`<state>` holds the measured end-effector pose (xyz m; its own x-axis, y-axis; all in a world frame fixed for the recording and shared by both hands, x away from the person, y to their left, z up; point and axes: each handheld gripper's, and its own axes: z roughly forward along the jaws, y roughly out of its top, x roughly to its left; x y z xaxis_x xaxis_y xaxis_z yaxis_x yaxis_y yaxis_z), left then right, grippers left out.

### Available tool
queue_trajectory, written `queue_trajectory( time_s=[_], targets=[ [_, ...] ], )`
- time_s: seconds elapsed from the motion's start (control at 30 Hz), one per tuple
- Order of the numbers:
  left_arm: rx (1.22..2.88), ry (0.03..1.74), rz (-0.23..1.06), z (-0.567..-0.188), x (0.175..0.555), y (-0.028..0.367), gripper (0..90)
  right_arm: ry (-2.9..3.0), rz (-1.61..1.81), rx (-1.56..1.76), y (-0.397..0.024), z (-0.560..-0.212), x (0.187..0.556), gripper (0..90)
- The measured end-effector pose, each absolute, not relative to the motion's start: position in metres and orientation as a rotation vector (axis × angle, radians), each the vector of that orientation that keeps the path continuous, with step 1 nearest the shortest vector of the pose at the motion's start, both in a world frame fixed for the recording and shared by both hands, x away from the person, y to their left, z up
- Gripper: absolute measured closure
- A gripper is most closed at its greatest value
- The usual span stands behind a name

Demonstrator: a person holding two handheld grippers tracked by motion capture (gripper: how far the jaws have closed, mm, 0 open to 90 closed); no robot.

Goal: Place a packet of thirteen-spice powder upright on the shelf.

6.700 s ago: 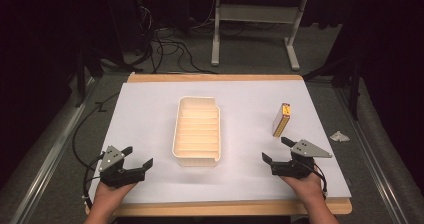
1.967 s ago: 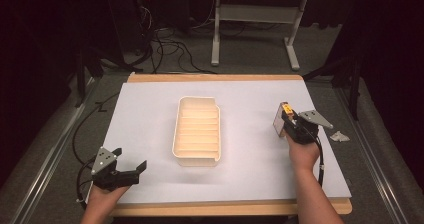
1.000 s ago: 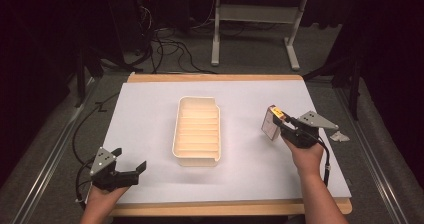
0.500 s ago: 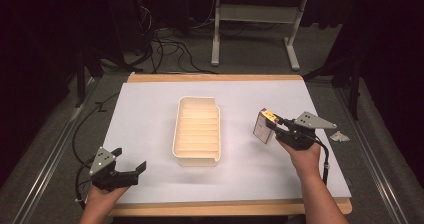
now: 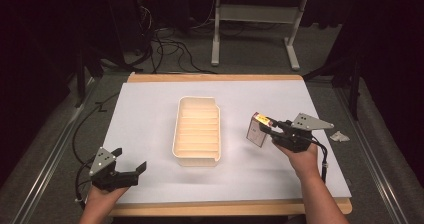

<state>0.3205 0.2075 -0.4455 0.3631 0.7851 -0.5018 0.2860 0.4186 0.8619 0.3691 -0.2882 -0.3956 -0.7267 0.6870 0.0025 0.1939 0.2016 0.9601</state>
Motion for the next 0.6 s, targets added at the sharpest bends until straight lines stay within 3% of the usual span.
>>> queue_trajectory(
  time_s=[0.6],
  targets=[
    [1.148,1.204,0.437,-0.4454,0.3203,0.2084,0.0,2.094,1.645,0.712,-0.2785,-0.3903,0.3656,68.8]
  ],
)
